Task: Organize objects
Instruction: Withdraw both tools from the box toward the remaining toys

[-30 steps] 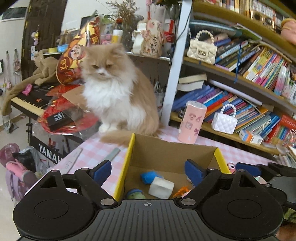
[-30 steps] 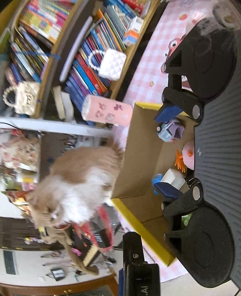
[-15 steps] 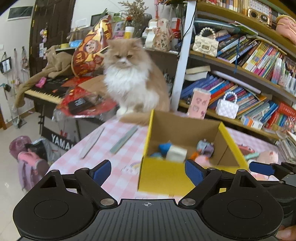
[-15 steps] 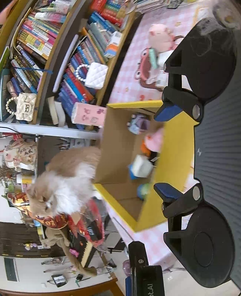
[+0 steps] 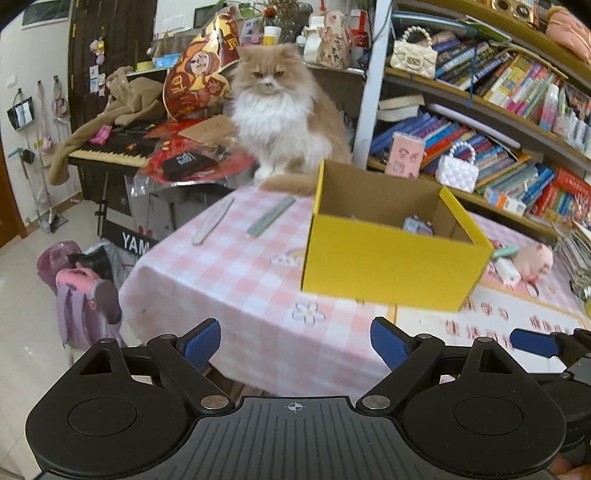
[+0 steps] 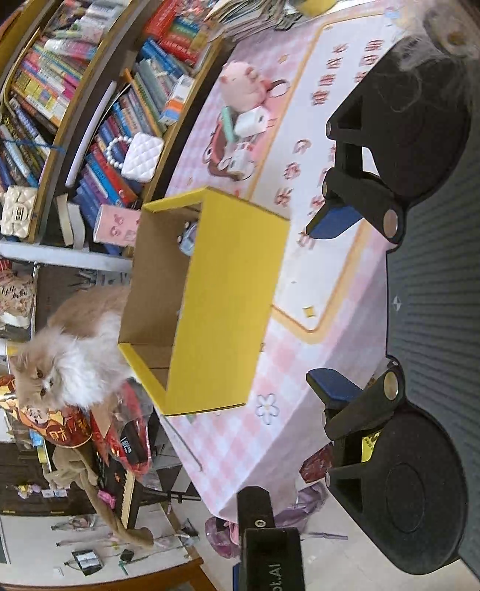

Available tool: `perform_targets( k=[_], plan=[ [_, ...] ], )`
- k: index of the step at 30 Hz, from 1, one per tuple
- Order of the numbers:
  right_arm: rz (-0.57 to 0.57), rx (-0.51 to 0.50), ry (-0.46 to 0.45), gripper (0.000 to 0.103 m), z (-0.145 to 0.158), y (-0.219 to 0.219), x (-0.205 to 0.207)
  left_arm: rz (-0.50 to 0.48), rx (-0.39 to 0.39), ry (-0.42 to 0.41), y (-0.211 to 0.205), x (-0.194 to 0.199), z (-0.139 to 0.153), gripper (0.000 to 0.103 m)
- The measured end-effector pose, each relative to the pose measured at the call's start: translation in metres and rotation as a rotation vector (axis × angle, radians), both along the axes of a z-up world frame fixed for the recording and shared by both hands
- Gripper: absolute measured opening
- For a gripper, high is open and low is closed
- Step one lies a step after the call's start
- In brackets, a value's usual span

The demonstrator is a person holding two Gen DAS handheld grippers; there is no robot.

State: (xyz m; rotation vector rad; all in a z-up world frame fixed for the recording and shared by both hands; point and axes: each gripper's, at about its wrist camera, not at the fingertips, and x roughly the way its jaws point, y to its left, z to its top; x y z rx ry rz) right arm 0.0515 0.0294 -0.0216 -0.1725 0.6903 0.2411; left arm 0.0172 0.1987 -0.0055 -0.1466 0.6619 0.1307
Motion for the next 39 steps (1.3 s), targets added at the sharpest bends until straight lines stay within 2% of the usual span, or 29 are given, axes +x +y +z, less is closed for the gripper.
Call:
perform_targets(
  k=[8, 15, 21, 31, 39],
  plan=[
    [-0.12, 0.002, 0.029, 0.08, -0.005, -0.025, -0.027, -0.123, 0.04, 0.045, -0.026, -0.011, -0.011, 0.095],
    [-0.272, 0.025, 0.056, 0.081, -0.007, -0.063, -0.039, -0.27, 0.062, 0.062, -0.063, -0.003, -0.014, 0.095],
    [-0.392, 0.032, 0.072, 0.081, -0.011, -0.1, -0.044, -0.36, 0.058, 0.077, -0.096, 0.01, -0.017, 0.095],
    [-0.502, 0.041, 0.094, 0.081, -0.015, -0.168, -0.034, -0.466, 0.069, 0.113, -0.166, 0.039, -0.022, 0.095],
    [-0.519, 0.039, 0.121, 0.082, -0.018, -0.221, -0.008, -0.484, 0.069, 0.135, -0.221, 0.068, -0.027, 0.095]
  ],
)
